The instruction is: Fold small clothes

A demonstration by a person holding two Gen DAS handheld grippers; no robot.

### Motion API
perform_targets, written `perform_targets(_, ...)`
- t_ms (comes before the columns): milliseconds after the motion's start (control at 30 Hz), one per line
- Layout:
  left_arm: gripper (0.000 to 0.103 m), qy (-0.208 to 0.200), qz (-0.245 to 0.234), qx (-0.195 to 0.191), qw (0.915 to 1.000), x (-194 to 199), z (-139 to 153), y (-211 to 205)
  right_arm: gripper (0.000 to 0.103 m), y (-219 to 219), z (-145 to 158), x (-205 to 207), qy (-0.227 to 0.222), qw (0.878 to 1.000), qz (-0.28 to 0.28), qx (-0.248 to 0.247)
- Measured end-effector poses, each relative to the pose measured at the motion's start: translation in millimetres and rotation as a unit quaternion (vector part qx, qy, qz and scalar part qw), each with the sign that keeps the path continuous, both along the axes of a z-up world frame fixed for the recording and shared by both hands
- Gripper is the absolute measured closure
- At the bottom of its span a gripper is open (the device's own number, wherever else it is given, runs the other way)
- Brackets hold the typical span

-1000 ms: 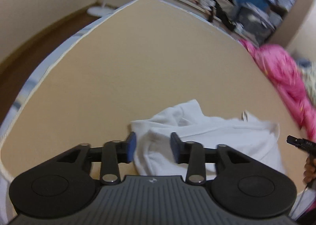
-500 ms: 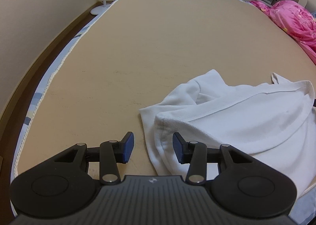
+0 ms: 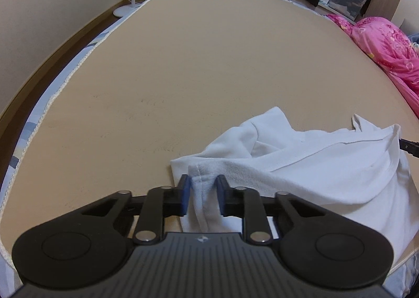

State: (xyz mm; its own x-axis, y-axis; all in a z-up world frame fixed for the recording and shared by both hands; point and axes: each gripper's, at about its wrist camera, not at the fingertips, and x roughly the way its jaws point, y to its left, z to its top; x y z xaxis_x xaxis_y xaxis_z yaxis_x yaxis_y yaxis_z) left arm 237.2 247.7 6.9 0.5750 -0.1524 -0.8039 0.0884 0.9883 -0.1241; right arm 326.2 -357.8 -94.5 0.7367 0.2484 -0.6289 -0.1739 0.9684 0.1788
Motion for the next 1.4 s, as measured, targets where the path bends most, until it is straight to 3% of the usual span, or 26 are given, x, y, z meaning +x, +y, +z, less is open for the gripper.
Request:
perform_targets(33,0.088,-0.002,-0.001,-0.002,1.0,0.0,0.6,0.1,0.056,0.2,-0.7,1.8,-0.002,1.0,-0.001,0.0)
perform_targets(67,0.089,-0.008,0.0,-0.001,1.0,-0.3,2.3,0.3,0.063,0.3,-0.6,3.4,-0.006,1.0,-0.002,0.001)
perform_targets(100,0.09,-0.02,0.003,0.001,0.9998,-0.6,5.7,1.3,0.081,0.1,1.0,4.3,-0.012,1.0,-0.002,0.004)
perform_targets(133,0.091,-0.032,0.006,-0.002,0.9995,-1.3,9.7,2.8,0.093,-1.1,3.9,4.7,-0.021,1.0,-0.005,0.008)
perform_targets(167,0.091,-0.046,0.012,-0.009,0.9988,-2.4,14.4,5.0,0.098,-3.6,8.1,4.9,-0.03,0.999,-0.011,0.02)
perform_targets(233,0.092,-0.077,0.032,-0.023,0.9962,-5.1,24.0,8.8,0.098,-11.3,20.7,3.2,-0.059,0.996,-0.032,0.057)
perform_targets(300,0.092,-0.099,0.044,-0.009,0.994,-3.4,28.1,3.2,0.098,-15.6,29.9,2.6,-0.078,0.992,-0.055,0.079)
perform_targets(367,0.092,-0.114,0.048,0.019,0.9922,3.6,28.1,-4.7,0.098,-15.3,34.0,4.1,-0.094,0.99,-0.075,0.078)
perform_targets(500,0.093,-0.137,0.083,0.02,0.9869,14.5,29.8,-5.6,0.099,-21.9,29.4,13.3,-0.095,0.985,-0.121,0.076)
perform_targets(600,0.092,-0.094,0.071,0.038,0.9923,27.6,15.5,-14.1,0.095,-16.9,16.5,26.1,-0.064,0.99,-0.114,0.053)
perform_targets(700,0.091,-0.051,0.075,0.051,0.9945,34.8,3.5,-11.3,0.088,-12.7,-6.0,40.2,0.011,0.994,-0.102,0.032)
perform_targets(767,0.091,-0.045,0.09,0.028,0.9945,30.9,6.2,0.2,0.087,-16.4,-3.9,38.0,0.012,0.994,-0.109,0.027)
perform_targets(867,0.088,-0.031,0.102,-0.029,0.9939,17.9,11.6,20.8,0.073,-27.9,14.6,21.8,0.004,0.991,-0.123,0.059)
perform_targets(967,0.088,-0.004,0.087,-0.095,0.9917,-0.5,16.9,34.3,0.07,-32.2,36.6,-2.8,0.016,0.992,-0.097,0.078)
perform_targets(1067,0.074,0.019,0.056,-0.138,0.9886,-22.3,20.8,39.6,0.068,-34.1,52.9,-31.1,0.033,0.995,-0.064,0.073)
perform_targets(1100,0.068,0.027,0.044,-0.136,0.9894,-30.7,20.2,39.1,0.067,-33.3,58.6,-38.9,0.043,0.995,-0.053,0.07)
perform_targets(1200,0.065,0.052,0.017,-0.126,0.9905,-58.4,16.9,31.3,0.063,-26.2,52.4,-65.1,0.071,0.995,-0.029,0.059)
perform_targets(1300,0.062,0.069,-0.022,-0.121,0.9899,-79.3,12.7,18.6,0.063,-24.1,30.1,-82.0,0.116,0.991,-0.031,0.055)
perform_targets(1400,0.062,0.084,-0.058,-0.08,0.9915,-95.7,2.1,2.7,0.063,-23.7,16.9,-88.9,0.149,0.987,-0.038,0.045)
